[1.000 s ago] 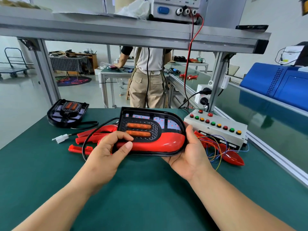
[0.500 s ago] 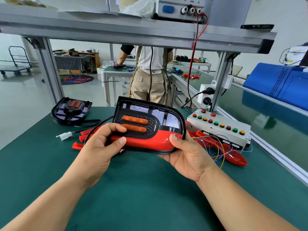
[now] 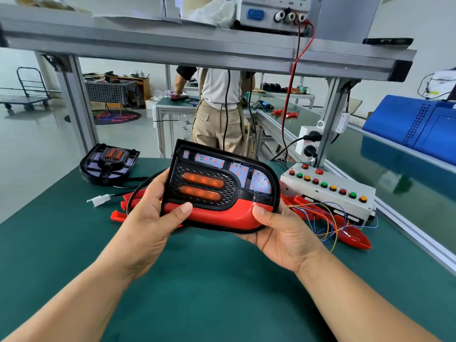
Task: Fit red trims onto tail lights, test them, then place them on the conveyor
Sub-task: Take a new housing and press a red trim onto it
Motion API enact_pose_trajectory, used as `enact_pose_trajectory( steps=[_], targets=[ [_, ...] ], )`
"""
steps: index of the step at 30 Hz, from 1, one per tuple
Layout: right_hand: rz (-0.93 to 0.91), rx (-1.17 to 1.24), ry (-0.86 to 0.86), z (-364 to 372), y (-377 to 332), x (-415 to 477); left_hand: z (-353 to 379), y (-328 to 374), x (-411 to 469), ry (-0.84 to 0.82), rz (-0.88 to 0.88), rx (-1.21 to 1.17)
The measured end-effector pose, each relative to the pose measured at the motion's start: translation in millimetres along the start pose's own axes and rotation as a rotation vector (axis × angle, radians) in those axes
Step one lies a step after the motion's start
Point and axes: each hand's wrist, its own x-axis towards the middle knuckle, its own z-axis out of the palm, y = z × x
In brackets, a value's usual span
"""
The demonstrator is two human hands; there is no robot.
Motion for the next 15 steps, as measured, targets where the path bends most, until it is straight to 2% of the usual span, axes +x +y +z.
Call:
enact_pose_trajectory(
  steps=[8,15],
  targets=[
    [-0.056,-0.041,0.019,3.4,-5.8,-0.4,-7.6,-2.5,2.5,0.000,0.004,-0.024],
    [0.023,-0.066,-0.022,6.1,-3.1,-1.2,-16.9,-4.0,6.1,-0.012,-0.062,-0.021]
  ],
)
